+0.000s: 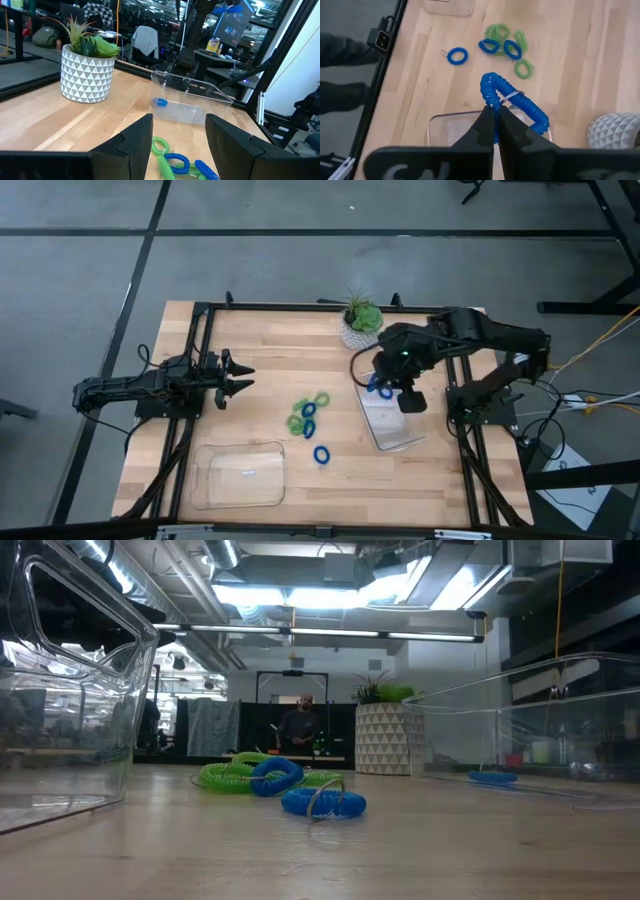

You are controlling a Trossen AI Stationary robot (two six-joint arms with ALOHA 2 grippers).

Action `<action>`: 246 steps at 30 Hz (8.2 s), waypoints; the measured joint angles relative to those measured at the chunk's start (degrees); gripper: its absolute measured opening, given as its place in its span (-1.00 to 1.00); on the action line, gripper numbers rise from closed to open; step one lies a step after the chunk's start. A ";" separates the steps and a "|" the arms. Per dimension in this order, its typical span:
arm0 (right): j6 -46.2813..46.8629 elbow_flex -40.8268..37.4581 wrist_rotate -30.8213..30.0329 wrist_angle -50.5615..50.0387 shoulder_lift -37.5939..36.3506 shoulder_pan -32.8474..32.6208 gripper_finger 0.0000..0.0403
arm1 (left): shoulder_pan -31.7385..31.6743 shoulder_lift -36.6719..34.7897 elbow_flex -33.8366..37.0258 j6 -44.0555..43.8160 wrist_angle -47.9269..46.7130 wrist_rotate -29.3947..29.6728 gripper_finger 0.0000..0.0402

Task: Sort spring keychains
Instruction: Put the blue spring keychain into the right transparent bin, then put the green spring keychain into the left transparent bin

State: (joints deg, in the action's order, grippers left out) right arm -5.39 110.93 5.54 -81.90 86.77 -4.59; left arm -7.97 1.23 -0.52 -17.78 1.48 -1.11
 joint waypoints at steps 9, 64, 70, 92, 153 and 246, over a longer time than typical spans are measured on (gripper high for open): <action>9.34 -20.39 -1.47 9.94 -13.87 -0.01 -0.97 | 0.01 0.00 0.00 0.01 0.01 -0.02 -0.12; 11.64 -46.62 -2.36 26.85 -17.90 7.57 -0.93 | 0.00 -0.02 -0.01 0.00 0.00 -0.02 -0.12; 10.69 -46.62 -2.36 25.87 -17.89 7.57 -0.92 | 0.01 -0.02 -0.02 0.00 0.00 -0.02 -0.12; 15.96 -63.77 4.17 32.93 -17.91 7.35 -0.92 | -0.01 -0.02 -0.01 0.02 0.00 -0.02 -0.12; 10.05 -64.45 18.07 87.79 -17.94 7.35 -0.03 | 0.01 -0.02 -0.02 0.00 0.00 0.00 -0.12; -4.11 -23.89 13.53 46.67 24.67 2.74 -0.03 | 0.00 -0.01 -0.01 0.00 0.00 -0.01 -0.12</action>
State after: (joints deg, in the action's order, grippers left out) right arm -9.50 87.04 19.07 -35.22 111.44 -1.85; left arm -7.98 1.22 -0.53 -17.78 1.48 -1.12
